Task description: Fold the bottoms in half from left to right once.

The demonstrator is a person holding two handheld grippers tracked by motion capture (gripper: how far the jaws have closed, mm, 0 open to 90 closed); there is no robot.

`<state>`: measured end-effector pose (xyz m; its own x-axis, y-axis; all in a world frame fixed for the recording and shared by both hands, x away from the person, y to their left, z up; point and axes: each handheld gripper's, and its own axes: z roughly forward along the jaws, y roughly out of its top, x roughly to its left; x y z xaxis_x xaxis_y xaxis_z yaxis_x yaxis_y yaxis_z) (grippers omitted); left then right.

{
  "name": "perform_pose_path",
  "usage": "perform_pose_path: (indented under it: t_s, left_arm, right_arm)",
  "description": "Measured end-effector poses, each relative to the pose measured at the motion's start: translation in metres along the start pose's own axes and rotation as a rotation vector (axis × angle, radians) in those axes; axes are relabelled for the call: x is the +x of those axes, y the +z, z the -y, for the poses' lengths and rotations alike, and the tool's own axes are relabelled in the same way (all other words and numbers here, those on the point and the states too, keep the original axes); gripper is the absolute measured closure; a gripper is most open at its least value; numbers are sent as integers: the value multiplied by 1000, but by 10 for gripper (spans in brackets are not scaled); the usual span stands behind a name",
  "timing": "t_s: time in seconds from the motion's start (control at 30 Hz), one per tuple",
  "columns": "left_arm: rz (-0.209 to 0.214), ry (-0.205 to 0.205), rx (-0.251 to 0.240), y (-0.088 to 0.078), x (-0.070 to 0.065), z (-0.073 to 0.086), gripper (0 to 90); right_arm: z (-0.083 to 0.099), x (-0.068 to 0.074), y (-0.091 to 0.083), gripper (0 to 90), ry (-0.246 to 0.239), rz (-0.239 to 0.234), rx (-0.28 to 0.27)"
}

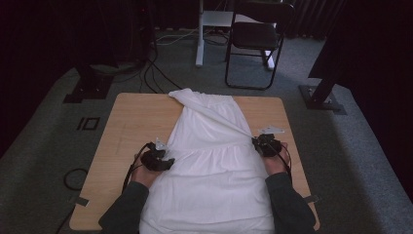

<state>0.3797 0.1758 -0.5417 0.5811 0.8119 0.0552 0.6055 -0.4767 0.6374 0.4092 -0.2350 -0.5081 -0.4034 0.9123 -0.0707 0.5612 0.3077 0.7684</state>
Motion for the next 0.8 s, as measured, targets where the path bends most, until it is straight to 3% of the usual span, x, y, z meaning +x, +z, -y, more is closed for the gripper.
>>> perform_pose_path:
  t_s: [0.07, 0.1, 0.2, 0.3, 0.47, 0.5, 0.53, 0.63, 0.67, 0.7, 0.73, 0.77, 0.8]
  left_arm:
    - [-1, -5, -1, 0, 0, 0, 473]
    - [6, -23, 2, 0, 2, 1, 472]
    - [0, -21, 3, -1, 3, 1, 447]
    - [-4, -44, -57, -9, 9, -6, 420]
    - [-7, -53, -91, -8, 14, -26, 407]
    - [0, -62, -94, 0, 15, -37, 406]
    - [0, -62, -94, 0, 15, -37, 407]
    - [-7, -82, -50, 26, 19, -51, 422]
    - [-7, -82, -50, 26, 19, -51, 445]
    - [-3, -83, -20, 35, 20, -51, 516]
    - [-3, -83, -20, 35, 20, -51, 576]
    - [11, -88, -9, 37, 21, -48, 702]
    - [11, -88, -9, 37, 21, -48, 756]
  right_arm:
    - [3, -4, 3, 837, 15, -8, 15]
    - [13, -7, 17, 834, 27, -7, 65]
    - [22, -9, 26, 844, 46, -9, 99]
    - [33, -16, 31, 860, 107, -43, 102]
    - [32, -14, 31, 879, 82, -34, 110]
    - [32, -14, 31, 882, 83, -35, 111]
    - [32, -14, 31, 882, 83, -35, 111]
    - [32, -14, 31, 885, 91, -42, 109]
    - [32, -14, 31, 885, 91, -42, 109]
    - [33, -15, 31, 886, 93, -44, 106]
    - [33, -15, 31, 886, 93, -44, 106]
    - [34, -15, 31, 889, 90, -45, 101]
    - [34, -15, 31, 889, 90, -45, 101]
